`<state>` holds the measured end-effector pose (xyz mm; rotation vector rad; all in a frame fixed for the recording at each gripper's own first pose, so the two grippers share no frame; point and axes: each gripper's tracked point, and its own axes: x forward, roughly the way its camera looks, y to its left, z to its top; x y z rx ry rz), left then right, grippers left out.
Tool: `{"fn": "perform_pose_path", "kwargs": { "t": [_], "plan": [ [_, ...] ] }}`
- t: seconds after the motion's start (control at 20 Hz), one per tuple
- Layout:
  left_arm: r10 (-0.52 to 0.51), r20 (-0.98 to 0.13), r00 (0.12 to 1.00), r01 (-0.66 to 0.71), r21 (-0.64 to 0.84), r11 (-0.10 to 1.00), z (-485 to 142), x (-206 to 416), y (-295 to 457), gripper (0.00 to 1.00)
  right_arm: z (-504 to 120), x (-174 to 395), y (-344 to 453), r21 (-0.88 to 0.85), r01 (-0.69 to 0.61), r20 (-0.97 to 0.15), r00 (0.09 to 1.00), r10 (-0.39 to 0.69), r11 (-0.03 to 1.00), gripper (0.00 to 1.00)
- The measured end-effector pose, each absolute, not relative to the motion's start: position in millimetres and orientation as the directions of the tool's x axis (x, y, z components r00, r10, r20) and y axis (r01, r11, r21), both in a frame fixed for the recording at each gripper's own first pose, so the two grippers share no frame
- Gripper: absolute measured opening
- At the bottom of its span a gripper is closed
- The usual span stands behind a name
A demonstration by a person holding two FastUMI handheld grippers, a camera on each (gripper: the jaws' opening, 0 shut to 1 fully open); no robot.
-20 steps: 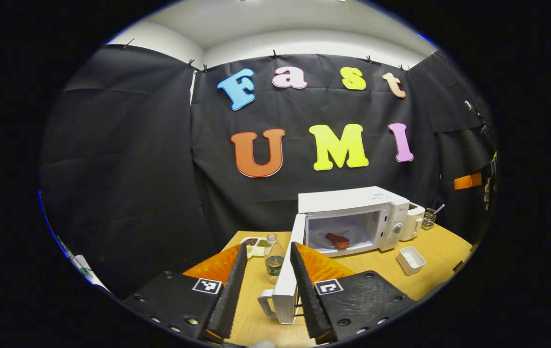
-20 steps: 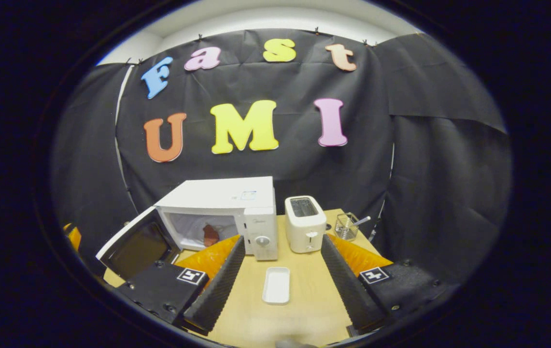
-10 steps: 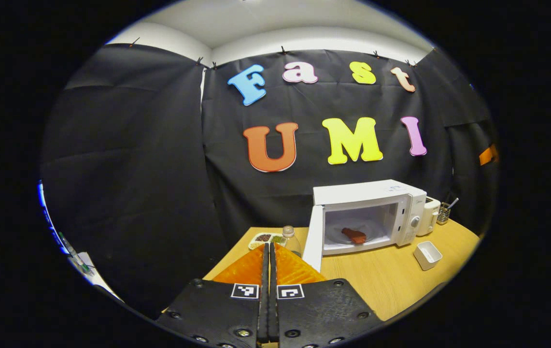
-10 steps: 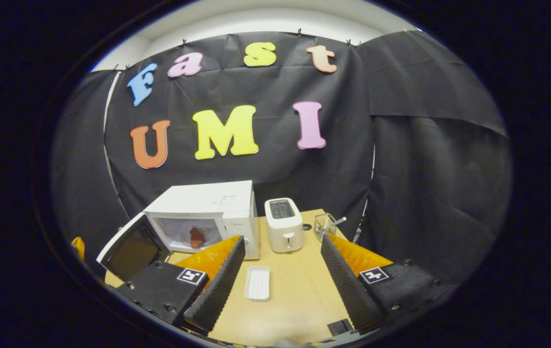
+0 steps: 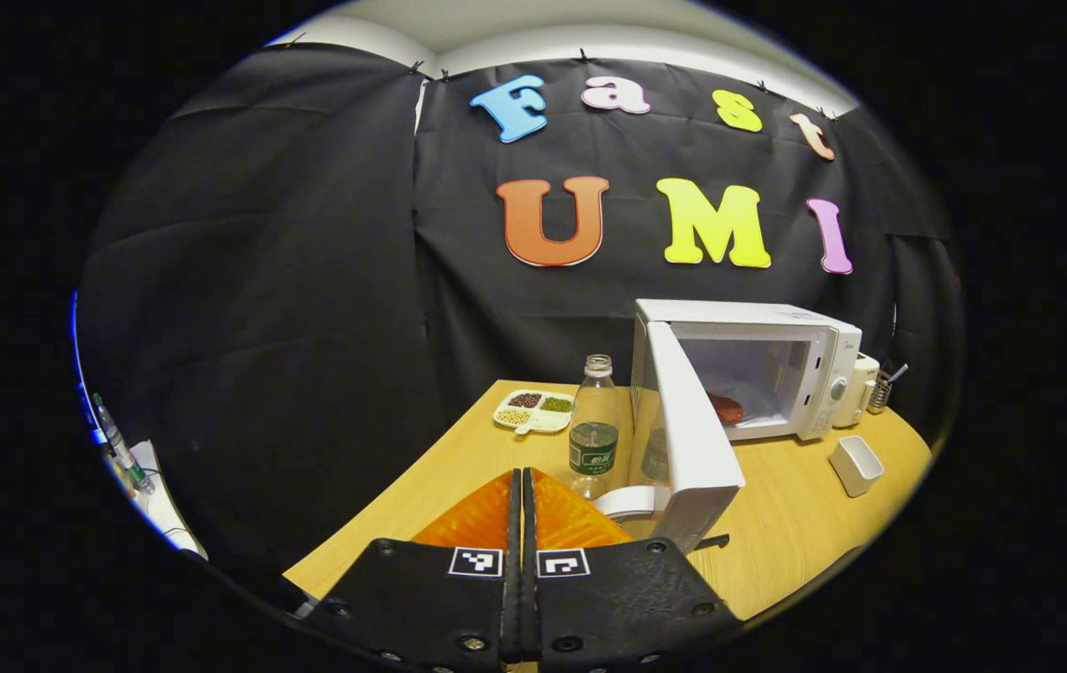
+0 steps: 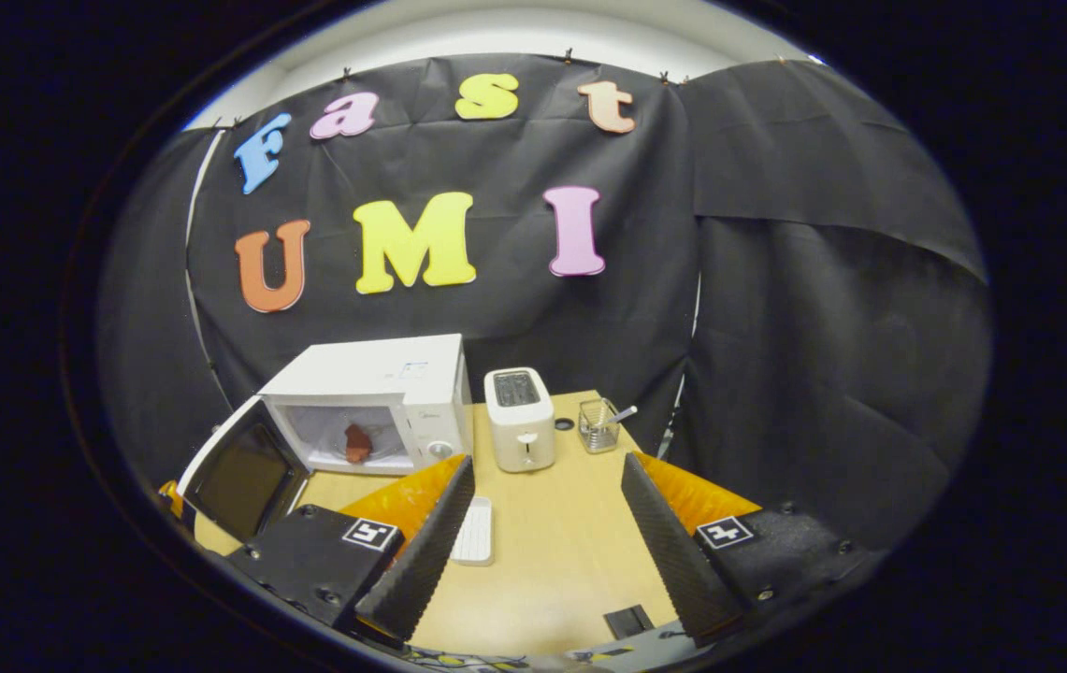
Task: Open the microwave oven with the left hand, put the food in, and close the microwave oven.
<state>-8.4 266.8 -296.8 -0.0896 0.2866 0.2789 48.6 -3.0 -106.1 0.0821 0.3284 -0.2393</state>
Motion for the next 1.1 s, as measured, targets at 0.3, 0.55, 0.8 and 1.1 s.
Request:
{"fn": "perform_pose_path", "kwargs": {
  "t": [0.3,0.55,0.8,1.1],
  "plan": [
    [0.200,-0.323,0.925,-0.219,-0.026,0.975,-306.8,-2.5,243.0,0.00,-115.6,43.1,-4.2,0.054,0.254,-0.347,0.912,-0.220,0.966,1.00],
    [0.128,-0.331,0.935,-0.148,-0.036,0.988,-306.3,2.0,206.7,0.00,-122.1,45.7,-9.4,0.072,0.256,-0.363,0.907,-0.214,0.964,1.00],
    [0.050,-0.347,0.937,-0.074,-0.056,0.996,-306.7,15.9,156.4,0.00,-129.3,53.0,-24.9,0.080,0.254,-0.376,0.903,-0.207,0.964,1.00],
    [-0.052,-0.342,0.938,0.027,-0.076,0.997,-298.1,43.1,89.9,0.00,-124.7,69.2,-48.0,0.121,0.249,-0.370,0.910,-0.189,0.961,1.00]
  ]
}}
